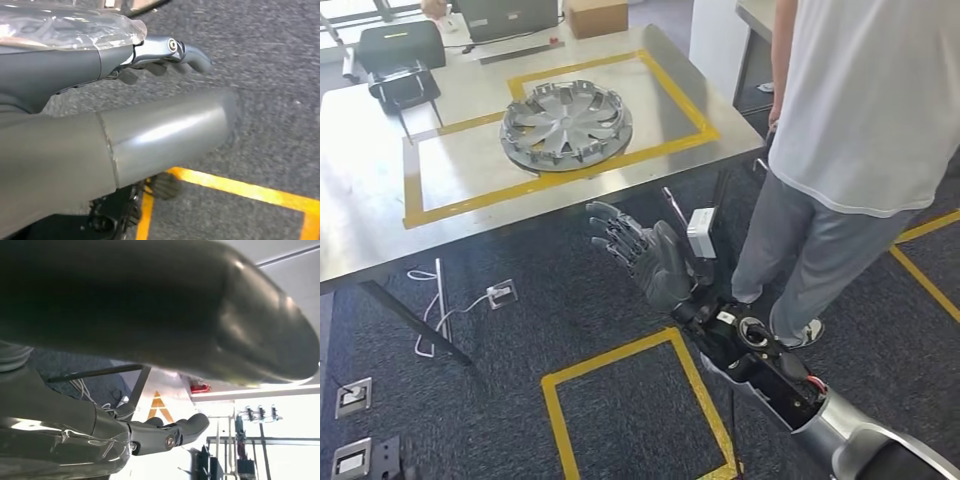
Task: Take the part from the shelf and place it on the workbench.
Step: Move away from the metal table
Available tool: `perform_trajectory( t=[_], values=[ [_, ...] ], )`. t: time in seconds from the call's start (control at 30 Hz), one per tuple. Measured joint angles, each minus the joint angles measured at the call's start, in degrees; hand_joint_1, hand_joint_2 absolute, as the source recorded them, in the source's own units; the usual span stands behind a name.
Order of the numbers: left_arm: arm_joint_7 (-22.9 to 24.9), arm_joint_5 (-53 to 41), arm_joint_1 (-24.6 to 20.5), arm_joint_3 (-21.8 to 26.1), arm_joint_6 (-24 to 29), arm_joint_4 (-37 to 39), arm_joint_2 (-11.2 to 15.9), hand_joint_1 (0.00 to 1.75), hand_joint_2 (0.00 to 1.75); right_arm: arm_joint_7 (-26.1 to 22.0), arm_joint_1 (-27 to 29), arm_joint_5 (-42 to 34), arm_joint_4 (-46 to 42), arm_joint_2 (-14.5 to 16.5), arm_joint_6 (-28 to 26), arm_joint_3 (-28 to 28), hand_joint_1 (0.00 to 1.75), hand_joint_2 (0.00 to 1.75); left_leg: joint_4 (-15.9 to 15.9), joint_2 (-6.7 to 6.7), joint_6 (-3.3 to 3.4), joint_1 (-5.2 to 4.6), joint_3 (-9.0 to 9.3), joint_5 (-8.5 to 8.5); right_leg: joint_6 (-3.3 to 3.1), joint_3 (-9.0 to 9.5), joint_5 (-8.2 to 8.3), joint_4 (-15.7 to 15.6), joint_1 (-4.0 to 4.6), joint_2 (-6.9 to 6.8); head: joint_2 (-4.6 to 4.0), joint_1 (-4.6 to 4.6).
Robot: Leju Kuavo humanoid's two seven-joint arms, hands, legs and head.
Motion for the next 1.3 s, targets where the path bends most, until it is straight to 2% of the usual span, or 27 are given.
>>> perform_trajectory(
  t=[0.03, 0.07, 0.1, 0.17, 0.2, 0.23, 0.3, 0.33, 0.4, 0.43, 0.5, 0.57, 0.6, 0.67, 0.7, 0.73, 0.8, 0.83, 0.87, 0.93, 0.97, 1.07, 1.1, 1.13, 1.17, 1.23, 1.3],
  values=[
    [0.0, 0.1, 0.0, 0.0, 0.0, 0.0, 0.0, 0.00, 0.00, 0.1, 0.0, 0.0, 0.0, 0.1, 0.0, 0.0, 0.00, 0.00, 4.1, 0.01, -0.20, 0.05, -1.07, -3.45, -0.21, -1.17, 0.85, 0.0, 0.01, 0.02, 0.00, -0.25],
    [-0.1, 0.1, 0.0, 0.0, 0.0, 0.0, 0.0, 0.00, 0.00, 0.1, 0.0, 0.1, 0.1, 0.2, 0.0, 0.0, 0.00, 0.00, 8.2, 0.00, -0.40, 0.13, -1.77, -5.61, -0.26, -2.29, 1.75, 0.1, 0.03, 0.02, 0.01, -0.43],
    [-0.1, 0.2, 0.0, 0.0, 0.0, 0.0, 0.0, 0.00, 0.00, 0.2, 0.0, 0.2, 0.2, 0.2, 0.0, 0.0, 0.00, 0.00, 11.4, 0.00, -0.58, 0.18, -1.92, -6.01, -0.22, -3.44, 2.63, 0.2, 0.03, 0.02, 0.01, -0.49],
    [-0.1, 0.4, -0.1, 0.0, 0.0, 0.0, 0.0, 0.00, 0.00, 0.4, 0.0, 0.3, 0.3, 0.4, 0.0, -0.1, 0.00, 0.00, 13.0, 0.00, -0.74, 0.35, 0.15, -2.84, 0.00, -5.82, 4.30, 0.5, 0.02, 0.02, 0.00, -0.56],
    [-0.1, 0.4, -0.1, 0.0, 0.0, 0.0, 0.0, 0.00, 0.00, 0.4, 0.0, 0.3, 0.4, 0.4, 0.0, -0.1, 0.00, 0.00, 10.8, 0.00, -0.71, 0.44, 2.69, -1.22, 0.20, -6.88, 5.09, 0.7, 0.01, 0.04, 0.01, -0.57],
    [-0.1, 0.5, -0.2, 0.0, 0.0, 0.0, 0.0, 0.00, 0.00, 0.5, 0.0, 0.4, 0.4, 0.5, 0.0, -0.2, 0.00, 0.00, 6.7, -0.02, -0.61, 0.42, 6.33, -0.89, 0.47, -7.76, 5.76, 0.9, 0.06, 0.06, 0.01, -0.57],
    [-0.2, 0.6, -0.5, 0.0, 0.0, -0.1, 0.0, 0.00, 0.00, 0.5, -0.1, 0.5, 0.4, 0.7, 0.0, -0.4, 0.00, 0.00, -2.6, -0.15, -0.03, 0.18, 12.88, -2.91, 1.07, -8.72, 7.11, 1.0, 0.14, -0.05, 0.02, -0.45],
    [-0.2, 0.6, -0.6, 0.0, 0.0, -0.1, 0.0, 0.00, 0.00, 0.5, -0.2, 0.5, 0.4, 0.7, 0.0, -0.5, 0.00, 0.00, -5.5, -0.23, 0.32, -0.08, 14.50, -3.79, 1.37, -8.94, 7.83, 0.8, 0.11, -0.12, 0.02, -0.39],
    [-0.3, 0.7, -0.5, 0.0, 0.0, -0.2, 0.0, 0.00, 0.00, 0.5, -0.1, 0.5, 0.5, 0.7, 0.0, -0.6, 0.00, 0.00, -6.5, -0.14, 1.26, -0.28, 14.00, -3.14, 1.98, -9.39, 9.00, 0.4, -0.17, -0.11, 0.02, -0.27],
    [-0.3, 0.7, -0.4, 0.0, 0.0, -0.2, 0.0, 0.00, 0.00, 0.6, 0.1, 0.5, 0.5, 0.7, -0.1, -0.7, 0.00, 0.00, -6.6, -0.03, 1.78, -0.27, 13.35, -2.50, 2.27, -9.93, 8.13, 1.0, -0.30, 0.00, 0.02, -0.24],
    [-0.3, 0.8, -0.2, 0.0, 0.0, -0.2, 0.0, 0.00, 0.00, 0.6, 0.4, 0.5, 0.7, 0.7, -0.1, -0.8, 0.00, 0.00, -6.6, 0.28, 2.69, -0.20, 11.72, -0.95, 2.67, -11.52, 2.55, 5.6, -0.50, 0.20, 0.02, -0.07],
    [-0.3, 0.8, -0.2, 0.0, 0.0, -0.2, 0.0, 0.00, 0.00, 0.6, 0.5, 0.5, 0.8, 0.7, -0.1, -1.0, 0.00, 0.00, -6.6, 0.33, 3.00, -0.33, 9.86, 0.62, 2.95, -12.91, -3.78, 14.1, -0.49, 0.24, 0.02, 0.09],
    [-0.3, 0.8, -0.2, 0.0, 0.0, -0.2, 0.0, 0.00, 0.00, 0.6, 0.5, 0.5, 0.9, 0.7, -0.1, -1.0, 0.00, 0.00, -6.5, 0.34, 2.97, -0.38, 8.88, 1.39, 3.02, -13.01, -4.77, 17.7, -0.48, 0.24, 0.02, 0.10],
    [-0.3, 0.8, -0.1, 0.0, 0.0, -0.2, 0.0, 0.00, 0.00, 0.6, 0.5, 0.5, 0.9, 0.7, -0.1, -1.0, 0.00, 0.00, -6.3, 0.35, 2.79, -0.43, 6.86, 2.86, 2.94, -11.06, -2.50, 20.2, -0.47, 0.24, 0.02, 0.14],
    [-0.3, 0.8, -0.1, 0.0, 0.0, -0.2, 0.0, 0.00, 0.00, 0.6, 0.5, 0.5, 0.9, 0.7, -0.1, -1.0, 0.00, 0.00, -6.2, 0.34, 2.64, -0.43, 5.91, 3.54, 2.78, -8.71, -0.73, 18.4, -0.46, 0.25, 0.02, 0.19],
    [-0.3, 0.8, -0.1, 0.0, 0.0, -0.2, 0.0, 0.00, 0.00, 0.6, 0.5, 0.5, 0.9, 0.8, -0.1, -1.0, 0.00, 0.00, -6.0, 0.33, 2.43, -0.43, 5.12, 4.17, 2.50, -5.42, -0.22, 14.6, -0.36, 0.25, 0.02, 0.26],
    [-0.3, 0.8, -0.1, 0.0, 0.0, -0.2, 0.0, 0.00, 0.00, 0.6, 0.2, 0.6, 0.9, 0.9, -0.1, -1.1, 0.00, 0.00, -5.8, 0.33, 1.85, -0.49, 4.16, 5.37, 2.00, 1.29, -2.08, 4.9, -0.05, 0.25, 0.02, 0.42],
    [-0.3, 0.8, -0.1, 0.0, 0.0, -0.2, 0.0, 0.00, 0.00, 0.6, 0.1, 0.6, 0.9, 0.9, -0.1, -1.2, 0.00, 0.00, -5.9, 0.36, 1.50, -0.46, 3.95, 5.93, 1.78, 3.19, -3.39, 1.5, 0.17, 0.27, 0.02, 0.46],
    [-0.3, 0.9, 0.0, 0.0, 0.0, -0.2, 0.0, 0.00, 0.00, 0.6, 0.0, 0.6, 0.9, 1.0, -0.1, -1.3, 0.00, 0.00, -6.0, 0.40, 1.11, -0.44, 3.85, 6.51, 1.59, 3.80, -3.79, -0.2, 0.33, 0.28, 0.02, 0.47],
    [-0.4, 1.1, 0.1, 0.0, 0.0, -0.2, 0.1, 0.00, 0.00, 0.6, 0.1, 0.7, 0.9, 1.0, -0.1, -1.4, 0.00, 0.00, -5.8, 0.39, 0.40, -0.21, 3.40, 6.56, 0.95, 2.83, -2.96, -0.5, 0.21, 0.15, 0.01, 0.35],
    [-0.4, 1.2, 0.2, 0.0, 0.1, -0.2, 0.1, 0.00, 0.00, 0.6, 0.1, 0.7, 1.0, 1.0, -0.1, -1.4, 0.00, 0.00, -4.5, 0.35, 0.06, -0.13, 2.77, 4.93, 0.54, 2.14, -2.31, -0.7, 0.10, 0.07, 0.01, 0.16],
    [-0.7, 1.4, 0.3, 0.0, 0.1, -0.2, 0.3, 0.00, 0.00, 0.7, 0.0, 0.8, 1.1, 1.2, -0.1, -1.4, 0.00, 0.00, 5.6, 0.25, -0.70, 0.04, -0.46, -3.71, -0.11, -0.16, -0.31, -0.7, 0.02, -0.02, 0.01, -0.50],
    [-0.8, 1.4, 0.4, 0.0, 0.2, -0.2, 0.3, 0.00, 0.00, 0.7, 0.0, 0.8, 1.2, 1.2, -0.1, -1.4, 0.00, 0.00, 9.3, 0.24, -0.89, 0.06, -1.25, -4.76, -0.10, -0.88, 0.35, -0.7, 0.03, -0.02, 0.00, -0.59],
    [-0.9, 1.4, 0.4, 0.0, 0.2, -0.2, 0.3, 0.00, 0.00, 0.7, 0.1, 0.8, 1.3, 1.2, -0.1, -1.3, 0.00, 0.00, 11.8, 0.24, -1.03, 0.11, -1.49, -4.15, -0.04, -1.63, 0.99, -0.6, 0.04, -0.03, 0.01, -0.65],
    [-0.9, 1.3, 0.5, 0.0, 0.3, -0.2, 0.3, 0.00, 0.00, 0.7, 0.1, 0.8, 1.4, 1.2, -0.1, -1.3, 0.00, 0.00, 12.6, 0.23, -1.08, 0.17, -0.91, -2.36, 0.07, -2.37, 1.61, -0.5, 0.04, 0.00, 0.01, -0.68],
    [-1.0, 1.3, 0.5, 0.0, 0.3, -0.2, 0.4, 0.00, 0.00, 0.7, 0.1, 0.8, 1.5, 1.2, -0.1, -1.4, 0.00, 0.00, 7.8, 0.14, -0.89, 0.26, 3.35, 0.98, 0.42, -3.74, 2.54, -0.2, 0.03, 0.09, 0.02, -0.71],
    [-1.1, 1.3, 0.5, 0.0, 0.3, -0.2, 0.5, 0.00, 0.00, 0.6, 0.1, 0.8, 1.5, 1.3, -0.1, -1.4, 0.00, 0.00, -0.7, -0.10, -0.36, 0.12, 9.13, 0.38, 0.92, -4.57, 3.09, 0.3, 0.19, 0.13, 0.01, -0.67]
  ],
)
